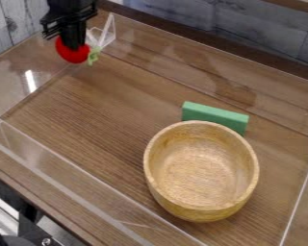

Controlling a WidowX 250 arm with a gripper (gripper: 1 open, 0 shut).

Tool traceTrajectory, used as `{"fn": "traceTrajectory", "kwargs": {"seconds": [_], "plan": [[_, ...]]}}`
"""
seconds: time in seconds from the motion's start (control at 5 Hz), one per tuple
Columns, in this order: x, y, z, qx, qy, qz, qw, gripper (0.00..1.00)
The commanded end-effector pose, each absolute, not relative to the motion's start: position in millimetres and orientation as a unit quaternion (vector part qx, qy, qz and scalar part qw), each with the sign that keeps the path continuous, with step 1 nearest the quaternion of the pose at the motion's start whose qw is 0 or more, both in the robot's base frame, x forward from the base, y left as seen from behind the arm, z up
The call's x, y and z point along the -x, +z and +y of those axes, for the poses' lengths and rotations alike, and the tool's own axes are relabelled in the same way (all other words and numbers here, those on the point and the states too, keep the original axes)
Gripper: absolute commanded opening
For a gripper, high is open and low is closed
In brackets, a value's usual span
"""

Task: Move the red fruit to the left

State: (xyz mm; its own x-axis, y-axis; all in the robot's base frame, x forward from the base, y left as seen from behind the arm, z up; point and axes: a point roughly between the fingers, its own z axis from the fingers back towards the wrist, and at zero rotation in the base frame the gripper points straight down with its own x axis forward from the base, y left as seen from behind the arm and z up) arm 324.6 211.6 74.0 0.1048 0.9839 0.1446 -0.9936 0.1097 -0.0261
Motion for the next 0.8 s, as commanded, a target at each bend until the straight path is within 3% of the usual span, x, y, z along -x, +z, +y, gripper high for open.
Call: {"fn": "traceTrajectory", "kwargs": {"seconds": [0.0,0.2,0.6], "plan": [[-331.9,89.2,217.1,-0.035,0.667,-0.094,0.738,0.0],[-334.9,81.6,215.2,-0.035,0.665,-0.095,0.74,0.0],[-350.3,76.0,204.9,-0.037,0.72,-0.089,0.687,0.0]]}}
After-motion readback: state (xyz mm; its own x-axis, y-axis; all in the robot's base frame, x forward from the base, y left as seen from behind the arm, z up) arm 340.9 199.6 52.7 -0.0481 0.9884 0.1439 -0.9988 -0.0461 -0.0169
